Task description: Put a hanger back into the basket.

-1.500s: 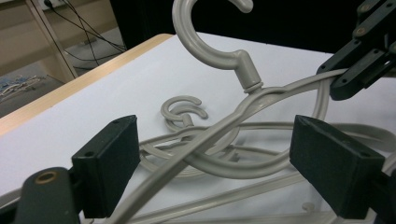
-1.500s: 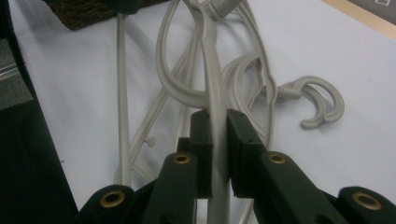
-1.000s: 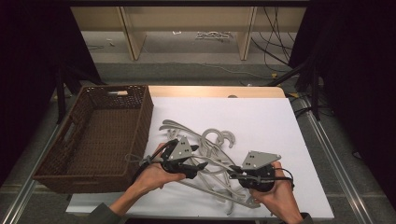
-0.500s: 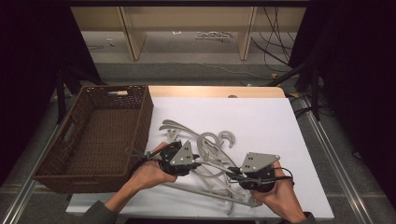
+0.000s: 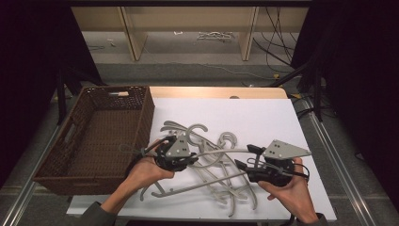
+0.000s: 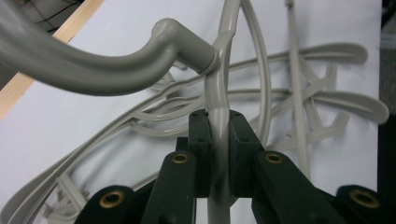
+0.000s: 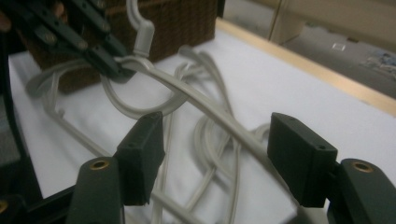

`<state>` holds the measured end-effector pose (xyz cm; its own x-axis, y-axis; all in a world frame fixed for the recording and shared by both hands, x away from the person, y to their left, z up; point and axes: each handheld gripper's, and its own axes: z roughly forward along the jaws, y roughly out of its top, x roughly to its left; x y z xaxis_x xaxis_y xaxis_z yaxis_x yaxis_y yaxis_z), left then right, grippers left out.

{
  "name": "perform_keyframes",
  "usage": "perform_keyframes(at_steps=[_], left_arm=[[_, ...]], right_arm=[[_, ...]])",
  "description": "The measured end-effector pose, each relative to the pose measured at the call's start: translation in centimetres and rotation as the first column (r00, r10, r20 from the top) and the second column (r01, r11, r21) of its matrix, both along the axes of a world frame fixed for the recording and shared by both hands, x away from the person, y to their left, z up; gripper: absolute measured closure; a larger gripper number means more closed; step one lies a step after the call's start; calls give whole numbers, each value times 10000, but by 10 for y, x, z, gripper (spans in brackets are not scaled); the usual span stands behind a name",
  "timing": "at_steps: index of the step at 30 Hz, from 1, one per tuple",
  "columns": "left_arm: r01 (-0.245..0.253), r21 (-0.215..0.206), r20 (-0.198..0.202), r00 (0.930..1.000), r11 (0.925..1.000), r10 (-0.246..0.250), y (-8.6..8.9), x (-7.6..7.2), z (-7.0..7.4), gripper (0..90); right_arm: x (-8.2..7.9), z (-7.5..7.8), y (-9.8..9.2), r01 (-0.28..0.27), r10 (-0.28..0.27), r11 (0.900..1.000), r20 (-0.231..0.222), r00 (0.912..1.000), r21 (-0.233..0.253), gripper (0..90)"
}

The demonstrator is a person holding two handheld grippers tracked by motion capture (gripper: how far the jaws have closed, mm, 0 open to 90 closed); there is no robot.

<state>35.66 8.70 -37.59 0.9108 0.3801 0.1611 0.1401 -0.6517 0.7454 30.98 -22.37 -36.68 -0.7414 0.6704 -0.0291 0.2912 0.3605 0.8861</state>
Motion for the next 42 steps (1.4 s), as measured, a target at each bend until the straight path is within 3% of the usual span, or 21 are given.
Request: perform_keyframes(at_steps=[4,5,7,12,18,22,23,24,27,31,34,37,39,40,41,42], left_arm=[[-870,-305,-34,9962,9957,869,10,15,10,821],[-980,-409,-43,9952,9943,979,13,19,14,820],[-1159,-540,19,9932,9918,1162,16,24,20,820],[-1528,-1076,-155,9883,9824,1520,22,32,41,820],[-1880,-1532,-155,9821,9701,1879,31,41,71,820],[-2063,-1678,21,9778,9640,2096,43,43,94,820],[-2201,-1766,87,9743,9594,2251,47,44,100,820],[-2246,-1667,220,9726,9601,2314,53,45,107,821],[-2717,-1548,623,9568,9498,2839,71,47,121,821],[-3227,-1363,815,9386,9366,3353,98,49,126,821],[-3599,-1327,811,9247,9235,3720,120,51,124,821],[-4113,-1434,677,9033,9001,4236,142,54,118,821],[-4318,-1288,647,8946,8927,4421,157,56,113,821],[-4479,-1420,596,8863,8827,4593,163,57,110,821],[-4525,-1248,666,8841,8830,4625,170,59,109,821],[-4568,-1406,657,8809,8784,4686,176,61,105,821]], right_arm=[[-1,3,-4,239,-266,9979,441,9987,605,358],[-1,3,-5,353,-400,9969,667,9970,698,355],[-1,3,-5,284,-334,9969,680,9971,736,332],[2,-9,-1,197,-210,9982,237,9995,569,289],[3,-26,7,300,-314,9957,153,9994,875,285],[4,-34,9,271,-280,9965,99,9996,793,279],[5,-36,9,329,-341,9955,113,9994,890,272],[5,-37,9,315,-314,9961,-27,9995,821,264],[6,-43,9,332,-323,9960,-124,9994,827,254],[6,-46,9,433,-415,9956,-233,9989,831,239],[6,-48,8,521,-503,9957,-252,9984,771,239],[7,-50,9,520,-502,9946,-224,9985,898,239],[6,-50,8,525,-501,9959,-333,9982,730,240],[6,-50,8,520,-491,9961,-411,9979,714,240],[6,-51,9,527,-491,9960,-513,9975,717,241],[6,-51,9,520,-490,9960,-417,9979,726,241]])
